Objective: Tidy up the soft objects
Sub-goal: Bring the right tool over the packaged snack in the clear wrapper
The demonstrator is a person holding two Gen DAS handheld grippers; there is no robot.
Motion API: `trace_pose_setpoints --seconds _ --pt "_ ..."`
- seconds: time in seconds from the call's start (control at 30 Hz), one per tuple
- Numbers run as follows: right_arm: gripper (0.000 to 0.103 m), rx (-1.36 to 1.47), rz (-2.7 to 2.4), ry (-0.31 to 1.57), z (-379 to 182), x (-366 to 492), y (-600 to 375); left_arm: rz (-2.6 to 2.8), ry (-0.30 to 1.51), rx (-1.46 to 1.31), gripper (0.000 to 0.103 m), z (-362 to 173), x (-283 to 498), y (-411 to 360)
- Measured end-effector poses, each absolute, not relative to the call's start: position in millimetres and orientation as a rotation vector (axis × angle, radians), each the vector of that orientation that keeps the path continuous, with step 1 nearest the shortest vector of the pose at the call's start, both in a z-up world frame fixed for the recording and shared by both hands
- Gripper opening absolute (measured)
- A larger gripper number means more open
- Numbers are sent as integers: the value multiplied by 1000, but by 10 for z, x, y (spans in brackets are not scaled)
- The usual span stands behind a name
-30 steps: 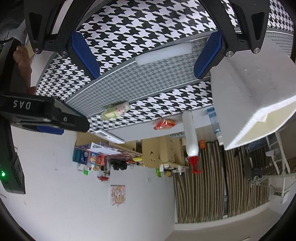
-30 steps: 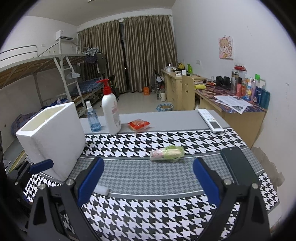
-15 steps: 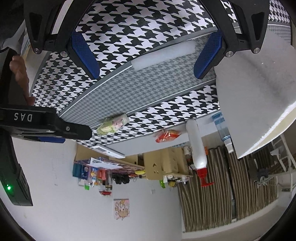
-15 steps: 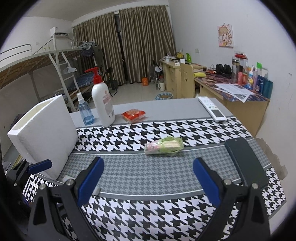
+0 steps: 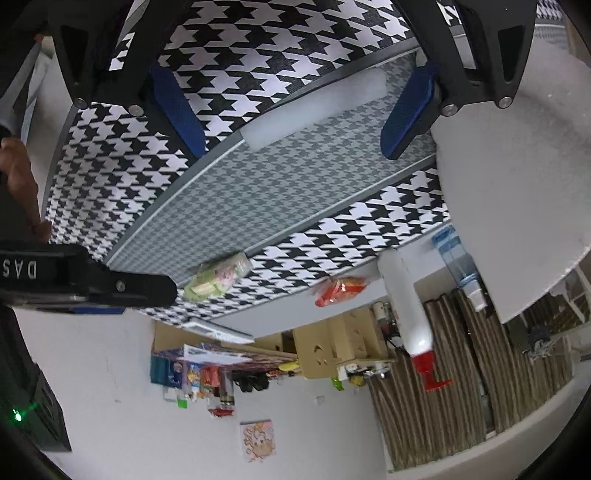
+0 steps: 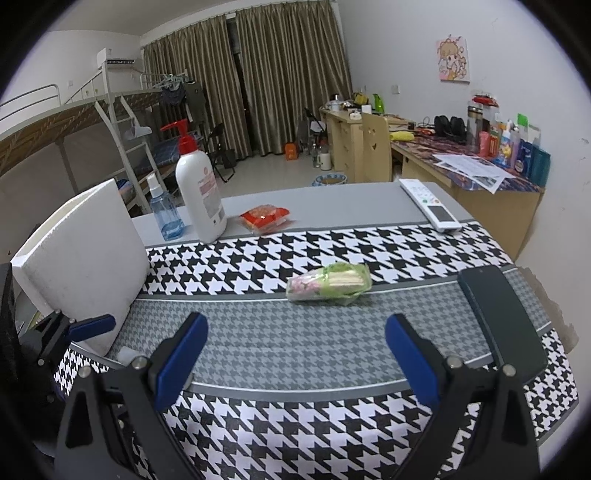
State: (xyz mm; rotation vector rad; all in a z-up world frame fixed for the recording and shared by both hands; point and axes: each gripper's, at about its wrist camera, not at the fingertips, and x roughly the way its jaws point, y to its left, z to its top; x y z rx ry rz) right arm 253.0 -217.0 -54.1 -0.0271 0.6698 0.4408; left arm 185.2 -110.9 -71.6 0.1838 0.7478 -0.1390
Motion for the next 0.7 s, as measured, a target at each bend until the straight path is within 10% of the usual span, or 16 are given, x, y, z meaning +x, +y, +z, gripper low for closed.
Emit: trace_pose_setpoints --seconds 0.7 --pt "98 -16 449 702 -596 2627 -2146 -265 889 184 58 -1017 2087 -1014"
